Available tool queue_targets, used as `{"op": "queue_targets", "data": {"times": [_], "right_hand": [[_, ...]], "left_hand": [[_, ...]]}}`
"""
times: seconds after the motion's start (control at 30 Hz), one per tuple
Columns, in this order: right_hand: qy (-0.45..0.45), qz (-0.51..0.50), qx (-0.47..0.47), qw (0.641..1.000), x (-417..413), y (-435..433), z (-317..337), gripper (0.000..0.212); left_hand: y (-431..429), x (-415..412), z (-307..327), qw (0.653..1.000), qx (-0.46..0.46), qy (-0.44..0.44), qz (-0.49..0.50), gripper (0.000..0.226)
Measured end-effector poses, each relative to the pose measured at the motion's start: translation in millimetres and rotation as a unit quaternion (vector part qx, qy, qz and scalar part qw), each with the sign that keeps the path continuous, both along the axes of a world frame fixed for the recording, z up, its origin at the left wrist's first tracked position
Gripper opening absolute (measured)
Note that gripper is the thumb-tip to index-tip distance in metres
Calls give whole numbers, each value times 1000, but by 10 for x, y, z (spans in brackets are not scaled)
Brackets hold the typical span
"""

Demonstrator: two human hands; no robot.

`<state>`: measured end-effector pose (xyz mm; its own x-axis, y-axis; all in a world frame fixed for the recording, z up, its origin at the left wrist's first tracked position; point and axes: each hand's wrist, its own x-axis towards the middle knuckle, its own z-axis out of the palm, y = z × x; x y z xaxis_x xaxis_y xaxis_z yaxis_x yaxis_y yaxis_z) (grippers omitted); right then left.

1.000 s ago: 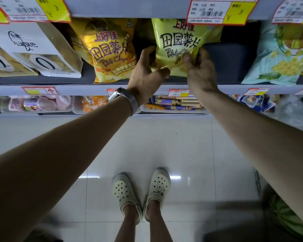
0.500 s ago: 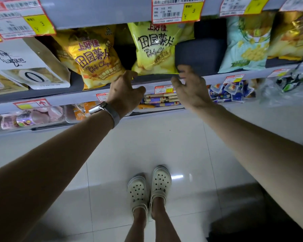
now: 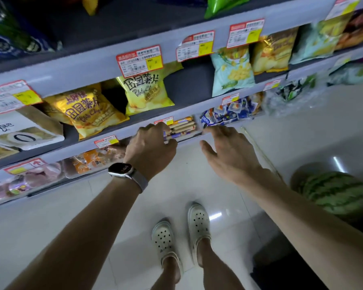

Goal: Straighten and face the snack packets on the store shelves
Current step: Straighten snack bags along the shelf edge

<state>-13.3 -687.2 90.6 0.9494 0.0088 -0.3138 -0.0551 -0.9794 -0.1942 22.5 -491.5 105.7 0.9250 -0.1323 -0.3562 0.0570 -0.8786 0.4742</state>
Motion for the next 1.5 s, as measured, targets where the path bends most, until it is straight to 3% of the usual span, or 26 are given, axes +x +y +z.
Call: {"op": "queue_targets", "data": {"times": [0.17, 0.37, 0.8, 1.07, 1.13, 1.23, 1.3, 1.43, 1.5], "right_hand": [[-14, -6, -10, 1000, -13, -542, 24, 49], [-27, -19, -2, 999, 53, -1347, -71, 48], [-90, -82, 11, 993, 872, -3247, -471, 43], [-50, -113, 22, 992, 1423, -3774, -462, 59], [-53, -182, 91, 978, 1655, -3870, -526, 68], [-69, -336, 237, 909, 1996, -3920, -632, 84], [-87, -396, 283, 869, 2178, -3925, -709, 98], [-126, -413, 290, 854, 2426, -3942, -870, 133], [-123, -422, 301, 846, 2475, -4004, -966, 138]], "left_hand": [[-494, -89, 18, 1000, 8, -22, -1, 48], [-1251, -44, -126, 999, 26, -45, -15, 34], [-3069, 727, -493, 1000, -11, 7, 3, 39], [-3498, 1208, -606, 994, -86, -21, 56, 65], [-3557, 1399, -717, 990, -115, -18, 81, 69], [-3663, 1686, -841, 970, -189, -21, 154, 77], [-3753, 1843, -890, 959, -207, -20, 190, 86], [-3870, 2064, -961, 948, -230, -35, 217, 103], [-3920, 2110, -1014, 940, -244, -28, 237, 101]]}}
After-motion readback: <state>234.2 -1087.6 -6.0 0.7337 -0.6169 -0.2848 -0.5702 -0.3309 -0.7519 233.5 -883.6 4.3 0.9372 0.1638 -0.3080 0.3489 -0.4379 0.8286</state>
